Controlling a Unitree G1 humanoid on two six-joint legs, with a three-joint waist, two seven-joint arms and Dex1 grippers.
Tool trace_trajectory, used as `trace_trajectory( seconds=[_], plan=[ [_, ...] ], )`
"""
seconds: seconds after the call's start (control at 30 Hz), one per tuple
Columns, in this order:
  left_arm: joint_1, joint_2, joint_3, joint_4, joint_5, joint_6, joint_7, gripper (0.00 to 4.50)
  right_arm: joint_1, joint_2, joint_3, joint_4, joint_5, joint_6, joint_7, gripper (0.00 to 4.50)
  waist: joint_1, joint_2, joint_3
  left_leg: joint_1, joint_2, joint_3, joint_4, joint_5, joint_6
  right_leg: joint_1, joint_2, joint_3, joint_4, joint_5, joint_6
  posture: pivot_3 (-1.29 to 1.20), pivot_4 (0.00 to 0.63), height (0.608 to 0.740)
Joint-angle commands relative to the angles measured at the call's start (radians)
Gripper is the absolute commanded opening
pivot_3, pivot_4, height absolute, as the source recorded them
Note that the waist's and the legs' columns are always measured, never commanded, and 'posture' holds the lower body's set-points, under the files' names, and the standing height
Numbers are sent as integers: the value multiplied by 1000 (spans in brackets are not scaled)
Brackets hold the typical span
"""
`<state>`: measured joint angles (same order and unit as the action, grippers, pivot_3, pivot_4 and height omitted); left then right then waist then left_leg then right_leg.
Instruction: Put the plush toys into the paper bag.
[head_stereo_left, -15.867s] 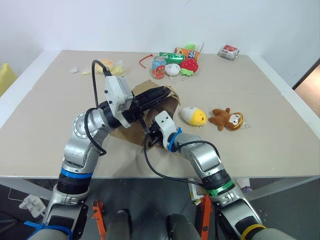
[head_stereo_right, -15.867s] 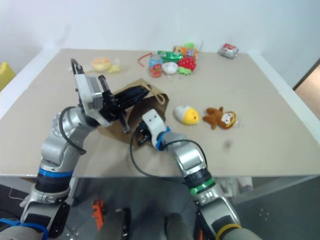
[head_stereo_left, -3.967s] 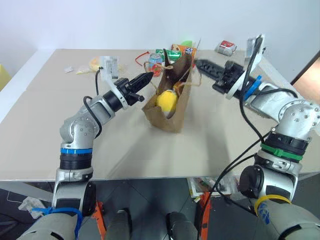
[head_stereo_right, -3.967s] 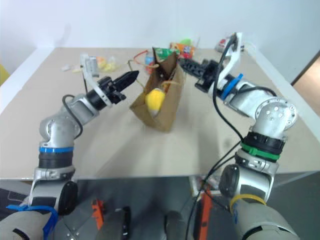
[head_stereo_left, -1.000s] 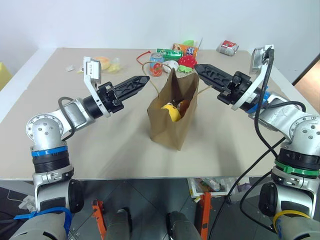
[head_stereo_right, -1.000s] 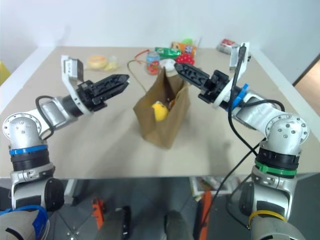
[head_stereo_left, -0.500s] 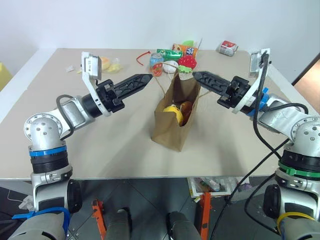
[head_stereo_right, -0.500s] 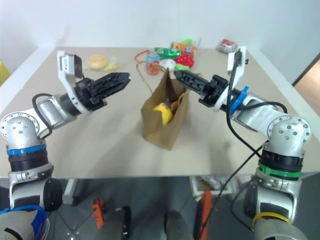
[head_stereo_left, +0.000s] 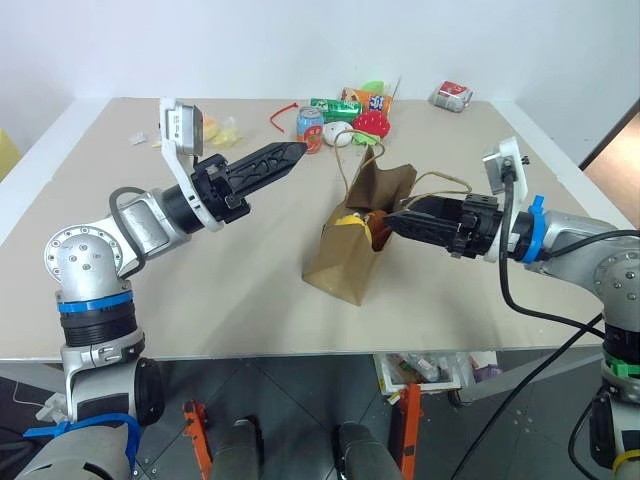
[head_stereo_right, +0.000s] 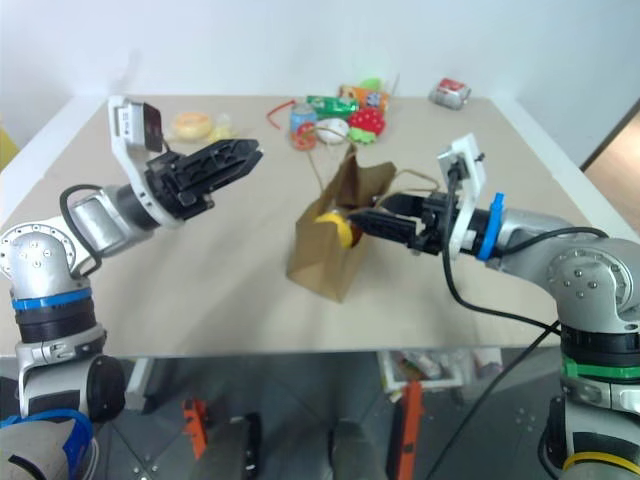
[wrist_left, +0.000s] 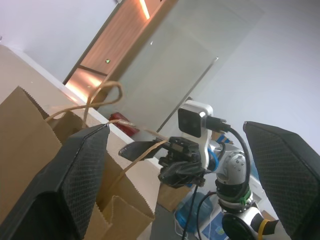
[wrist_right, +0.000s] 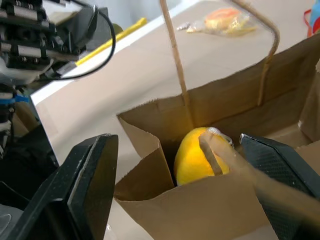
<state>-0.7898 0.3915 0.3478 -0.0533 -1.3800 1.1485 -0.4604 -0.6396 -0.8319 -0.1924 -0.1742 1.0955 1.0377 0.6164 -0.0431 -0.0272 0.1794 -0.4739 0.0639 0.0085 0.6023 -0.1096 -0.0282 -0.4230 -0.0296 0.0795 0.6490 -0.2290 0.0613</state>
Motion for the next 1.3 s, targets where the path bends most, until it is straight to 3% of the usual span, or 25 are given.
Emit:
trace_trajectory(
  seconds=[0.03, 0.43, 0.53, 0.7, 0.83, 0.97, 1.0, 1.07, 1.2, 1.3],
  plan=[
    [19, 13, -7, -44, -20, -16, -9, 4427, -22, 1, -81, -6, 27, -23, 36, 4225, 0, 0, 0, 0, 0, 0, 0, 0, 0, 0, 0, 0, 0, 0, 0, 0, 150, 740],
    [130, 222, -139, -212, 216, -158, -379, 4427, 199, -153, -131, -118, -95, -85, 224, 4225, 0, 0, 0, 0, 0, 1, -1, 0, 0, 0, 0, 0, 0, -2, -1, 0, 150, 740],
    [176, 268, -194, -267, 306, -227, -471, 4427, 245, -182, -137, -125, -138, -110, 245, 4225, 0, 0, 0, 1, 0, 1, 0, 0, 0, 0, -1, 0, 0, -2, -1, 0, 150, 740],
    [252, 298, -297, -262, 573, -450, -517, 4427, 274, -168, -120, -134, -166, -129, 249, 4225, 0, 0, 0, 3, 0, 3, 0, 0, -1, 0, -2, 1, 0, 0, -3, 0, 150, 740],
    [324, 298, -305, -279, 659, -565, -549, 4500, 292, -129, -116, -115, -202, -159, 229, 3156, 0, 0, 0, 4, 0, 3, 0, 0, -1, 0, -2, 2, 0, 0, -4, 0, 150, 740],
    [361, 288, -241, -327, 575, -529, -532, 4500, 319, -114, -129, -116, -202, -168, 254, 1396, 0, 0, 0, 4, 0, 4, 0, 0, -1, 0, -2, 2, 0, 0, -3, 0, 150, 740],
    [369, 292, -228, -337, 553, -515, -530, 4500, 324, -112, -129, -115, -202, -172, 261, 787, 0, 0, 0, 3, 0, 5, 0, 0, -1, 0, -2, 2, 0, 0, -3, 0, 150, 740],
    [382, 301, -219, -350, 535, -502, -527, 4500, 327, -106, -121, -112, -205, -175, 268, 160, 0, 0, 0, 3, 0, 5, 0, 0, -1, 0, -3, 2, 0, -1, -2, 0, 150, 740],
    [389, 283, -251, -359, 578, -527, -506, 4500, 294, -82, -47, -98, -255, -180, 242, 51, 0, 0, 0, 3, 0, 4, 0, 0, -1, 0, -2, 2, 0, -1, -2, 0, 150, 740],
    [371, 247, -315, -323, 692, -595, -459, 4500, 259, -48, 64, -105, -333, -188, 214, 51, 0, 0, 0, 4, 0, 5, 1, 0, -1, 1, -2, 3, 0, 0, -2, 0, 150, 740]
  ],
)
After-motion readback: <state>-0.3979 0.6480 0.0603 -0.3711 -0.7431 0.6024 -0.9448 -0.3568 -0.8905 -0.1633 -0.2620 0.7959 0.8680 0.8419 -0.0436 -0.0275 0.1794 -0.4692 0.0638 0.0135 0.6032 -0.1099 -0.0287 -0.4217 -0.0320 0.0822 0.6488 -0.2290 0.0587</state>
